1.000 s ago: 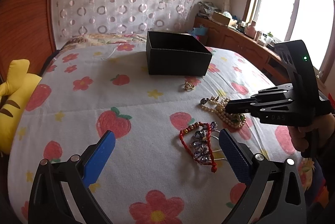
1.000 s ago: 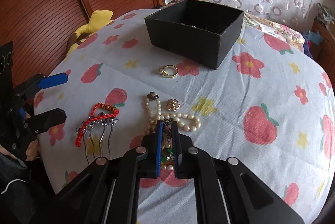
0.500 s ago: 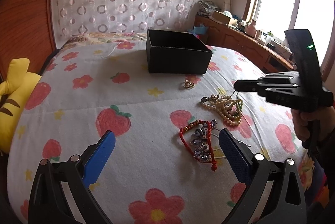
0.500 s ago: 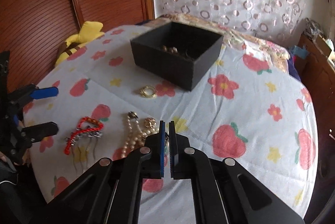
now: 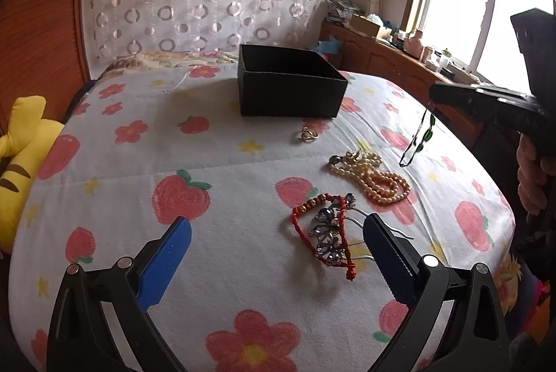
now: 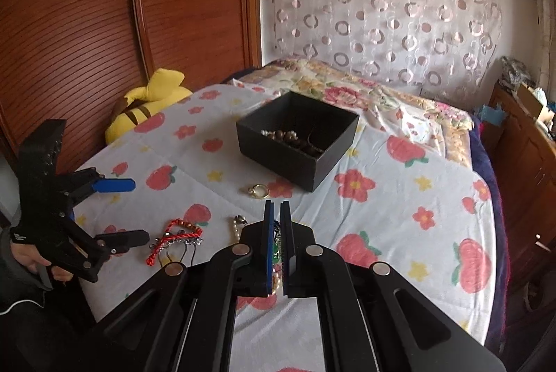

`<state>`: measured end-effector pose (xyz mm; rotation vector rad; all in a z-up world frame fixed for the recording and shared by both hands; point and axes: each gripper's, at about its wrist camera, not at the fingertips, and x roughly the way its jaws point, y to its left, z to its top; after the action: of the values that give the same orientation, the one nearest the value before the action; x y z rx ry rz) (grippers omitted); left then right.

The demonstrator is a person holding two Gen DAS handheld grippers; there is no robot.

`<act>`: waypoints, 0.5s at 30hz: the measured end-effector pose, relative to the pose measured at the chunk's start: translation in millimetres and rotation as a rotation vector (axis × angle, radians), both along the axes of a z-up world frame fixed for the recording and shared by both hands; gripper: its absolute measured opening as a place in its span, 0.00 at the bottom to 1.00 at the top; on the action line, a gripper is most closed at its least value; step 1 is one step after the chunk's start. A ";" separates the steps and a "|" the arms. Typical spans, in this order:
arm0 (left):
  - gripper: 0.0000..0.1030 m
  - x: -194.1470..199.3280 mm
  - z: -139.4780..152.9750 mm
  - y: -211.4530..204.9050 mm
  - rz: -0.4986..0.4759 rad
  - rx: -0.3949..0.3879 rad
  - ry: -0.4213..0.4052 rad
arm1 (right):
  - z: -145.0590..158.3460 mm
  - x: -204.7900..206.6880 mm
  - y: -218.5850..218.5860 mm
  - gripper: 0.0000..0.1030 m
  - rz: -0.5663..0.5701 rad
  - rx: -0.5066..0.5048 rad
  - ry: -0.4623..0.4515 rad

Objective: Organize jewelry
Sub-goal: 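Grasp the red beaded strand with the left tool while the right tool holds the green necklace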

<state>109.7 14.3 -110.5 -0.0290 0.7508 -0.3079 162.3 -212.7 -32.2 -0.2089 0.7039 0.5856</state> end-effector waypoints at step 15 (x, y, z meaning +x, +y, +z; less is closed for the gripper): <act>0.31 -1.4 -10.0 -24.3 -0.112 -0.004 0.056 | -5.0 -19.6 -5.2 0.04 -0.010 0.002 -0.001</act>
<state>108.3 -10.0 -120.5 0.0008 0.8092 -0.4163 142.7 -217.9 -37.1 -0.2039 0.7029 0.5767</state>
